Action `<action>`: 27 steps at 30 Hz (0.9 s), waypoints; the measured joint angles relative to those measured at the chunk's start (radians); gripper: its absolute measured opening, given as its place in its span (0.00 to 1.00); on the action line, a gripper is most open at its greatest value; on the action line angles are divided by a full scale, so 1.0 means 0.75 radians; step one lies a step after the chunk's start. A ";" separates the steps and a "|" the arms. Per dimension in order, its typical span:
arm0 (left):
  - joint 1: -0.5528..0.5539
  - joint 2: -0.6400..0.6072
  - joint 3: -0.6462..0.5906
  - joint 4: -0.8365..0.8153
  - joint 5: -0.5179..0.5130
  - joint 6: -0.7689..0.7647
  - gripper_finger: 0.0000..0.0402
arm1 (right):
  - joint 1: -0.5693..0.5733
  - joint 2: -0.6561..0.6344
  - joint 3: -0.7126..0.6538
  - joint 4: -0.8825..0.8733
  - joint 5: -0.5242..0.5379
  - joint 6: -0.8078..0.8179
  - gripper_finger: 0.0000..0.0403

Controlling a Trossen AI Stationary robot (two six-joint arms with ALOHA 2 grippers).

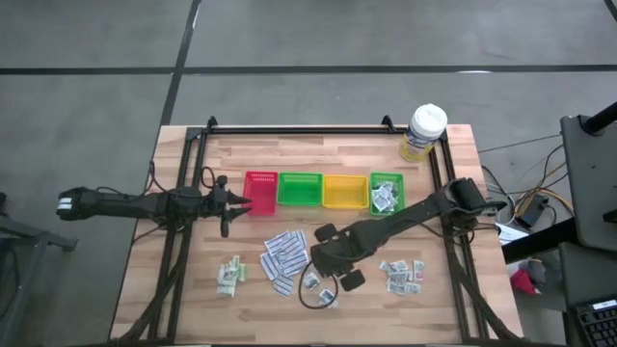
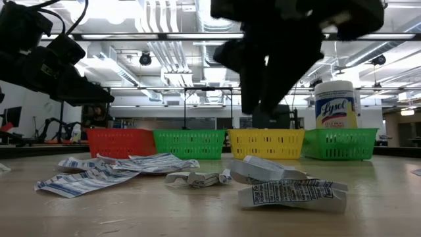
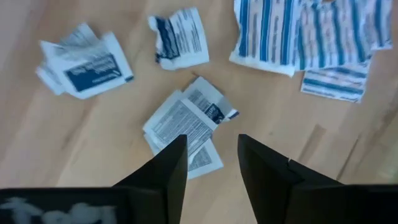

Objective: Pick & Place First Aid Supplies
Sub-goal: Put the blue alcohol pad into the right green bin

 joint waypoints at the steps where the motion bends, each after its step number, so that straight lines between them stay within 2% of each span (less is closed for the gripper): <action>1: 0.000 0.000 0.000 0.000 0.000 0.000 0.28 | -0.004 0.011 0.001 0.000 -0.011 -0.001 0.35; 11: 0.000 0.000 0.000 0.000 -0.001 0.000 0.28 | -0.068 0.036 0.006 0.011 -0.075 0.002 0.36; 16: 0.000 0.000 0.000 0.000 -0.001 0.000 0.28 | -0.089 0.043 0.026 0.027 -0.154 0.034 0.36; 27: 0.000 0.000 0.000 0.000 -0.001 0.000 0.28 | -0.099 0.071 0.037 0.044 -0.163 0.007 0.36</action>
